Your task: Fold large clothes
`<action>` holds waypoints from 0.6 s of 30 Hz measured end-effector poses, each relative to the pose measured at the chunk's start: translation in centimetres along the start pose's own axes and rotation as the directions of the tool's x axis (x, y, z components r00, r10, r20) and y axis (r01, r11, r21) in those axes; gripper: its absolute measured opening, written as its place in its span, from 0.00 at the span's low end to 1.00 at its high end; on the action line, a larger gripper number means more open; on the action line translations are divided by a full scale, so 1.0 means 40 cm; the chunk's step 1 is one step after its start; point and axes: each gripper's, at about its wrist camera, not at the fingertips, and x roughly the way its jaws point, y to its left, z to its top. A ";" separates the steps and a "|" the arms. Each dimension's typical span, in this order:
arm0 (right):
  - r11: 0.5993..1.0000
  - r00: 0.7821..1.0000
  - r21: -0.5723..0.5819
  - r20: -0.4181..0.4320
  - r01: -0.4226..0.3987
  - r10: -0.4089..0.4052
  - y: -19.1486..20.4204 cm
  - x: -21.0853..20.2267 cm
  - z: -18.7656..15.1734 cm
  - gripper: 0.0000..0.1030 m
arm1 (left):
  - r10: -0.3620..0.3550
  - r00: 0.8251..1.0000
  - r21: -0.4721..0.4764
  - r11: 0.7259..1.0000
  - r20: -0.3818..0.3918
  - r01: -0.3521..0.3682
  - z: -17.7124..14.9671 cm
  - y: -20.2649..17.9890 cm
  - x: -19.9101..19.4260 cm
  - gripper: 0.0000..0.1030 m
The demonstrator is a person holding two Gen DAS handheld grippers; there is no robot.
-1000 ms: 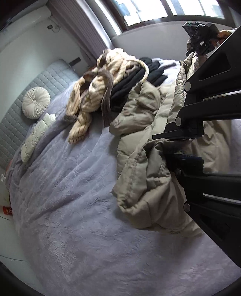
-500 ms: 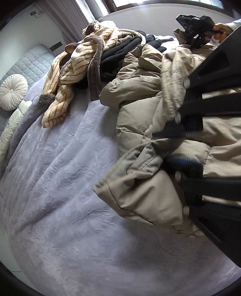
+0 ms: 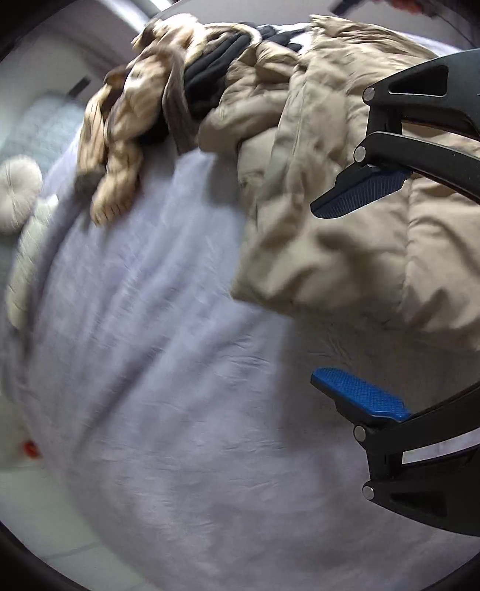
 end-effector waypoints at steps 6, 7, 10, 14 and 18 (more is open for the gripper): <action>0.991 0.997 0.124 -0.050 -0.053 0.060 -0.025 0.094 0.004 0.18 | 0.010 1.000 0.005 1.000 -0.014 -0.010 0.020 -0.040 0.073 0.37; 0.992 0.998 0.126 -0.059 -0.028 0.035 -0.025 0.113 0.009 0.17 | 0.038 0.999 0.004 0.999 -0.003 -0.038 0.028 -0.047 0.088 0.37; 0.989 0.997 0.142 -0.080 0.031 -0.020 -0.032 0.172 0.009 0.17 | 0.092 0.996 -0.028 0.995 0.013 -0.092 0.046 -0.054 0.136 0.37; 0.985 0.995 0.161 -0.083 0.061 -0.048 -0.039 0.232 0.010 0.17 | 0.148 0.989 -0.020 0.989 0.018 -0.147 0.043 -0.060 0.197 0.37; 0.979 0.994 0.183 -0.073 0.088 -0.076 -0.050 0.256 0.015 0.18 | 0.178 0.984 -0.037 0.984 0.024 -0.177 0.050 -0.056 0.225 0.44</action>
